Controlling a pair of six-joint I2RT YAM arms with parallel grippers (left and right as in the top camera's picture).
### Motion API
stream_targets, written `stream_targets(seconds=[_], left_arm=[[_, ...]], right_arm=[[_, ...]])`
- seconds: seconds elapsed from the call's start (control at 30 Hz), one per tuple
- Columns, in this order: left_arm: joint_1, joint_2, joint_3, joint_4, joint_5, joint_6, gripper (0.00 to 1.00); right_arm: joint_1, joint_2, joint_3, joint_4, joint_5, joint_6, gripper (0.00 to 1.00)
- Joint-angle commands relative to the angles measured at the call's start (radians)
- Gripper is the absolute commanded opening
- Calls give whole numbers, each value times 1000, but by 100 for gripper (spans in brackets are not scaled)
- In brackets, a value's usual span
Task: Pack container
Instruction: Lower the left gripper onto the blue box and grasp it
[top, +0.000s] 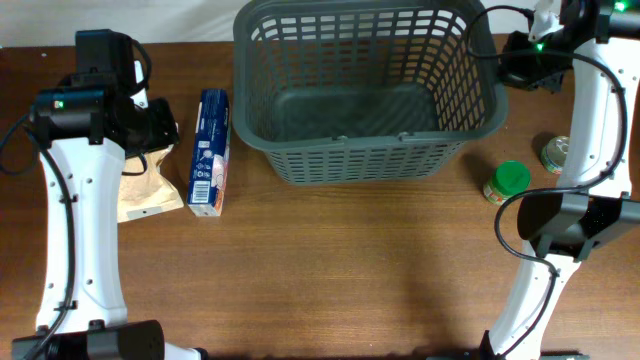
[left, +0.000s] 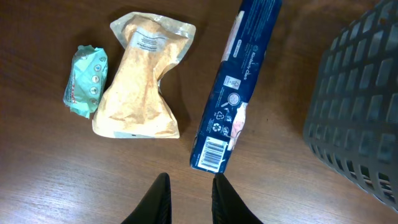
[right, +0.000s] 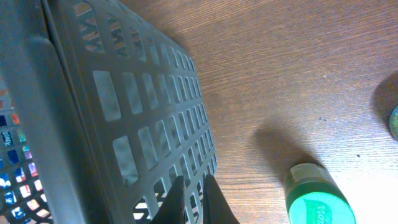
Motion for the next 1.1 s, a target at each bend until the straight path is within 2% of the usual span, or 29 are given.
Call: stream_targets(seconds=[0.0,0.13,0.17,0.2,0.27,0.37,0.5,0.63,0.67,0.7,0.73,0.77,0.8,0.93,1.07], left_arm=[[4,8,16,-4,-8,-8,15],[4,8,16,-4,-8,-8,18],[4,8,16,-3,-8,-8,33],[4,8,16,-1,-8,-8,43],[4,8,16,1,-8,7,52],[4,8,16,3,-8,107,56],[4,8,16,14,-8,150,56],[4,18,16,27,-8,323,52],[4,19,16,30,-8,335,52],[4,21,16,37,-8,333,52],[4,21,16,45,-8,333,71],[4,21,16,56,4,333,80],[4,23,16,61,28,334,91],[4,84,16,89,27,337,91],[4,231,16,67,27,381,91]], right_arm=[[24,1,-1,-4,-20,-13,4],[3,-5,5,-1,50,-8,4],[-16,-13,8,-3,56,0,4],[-32,-20,12,-3,58,4,4],[-78,-49,26,-3,89,40,4],[-173,-121,58,-39,206,98,4],[-274,-236,61,-61,322,153,4],[-386,-323,60,-83,389,203,4],[-440,-345,60,-83,385,203,7],[-466,-352,60,-83,373,203,24],[-510,-362,60,-83,327,203,59],[-537,-364,60,-83,295,203,99],[-562,-363,60,-83,283,203,99],[-586,-362,57,-82,284,203,99],[-584,-362,56,-82,283,203,99]])
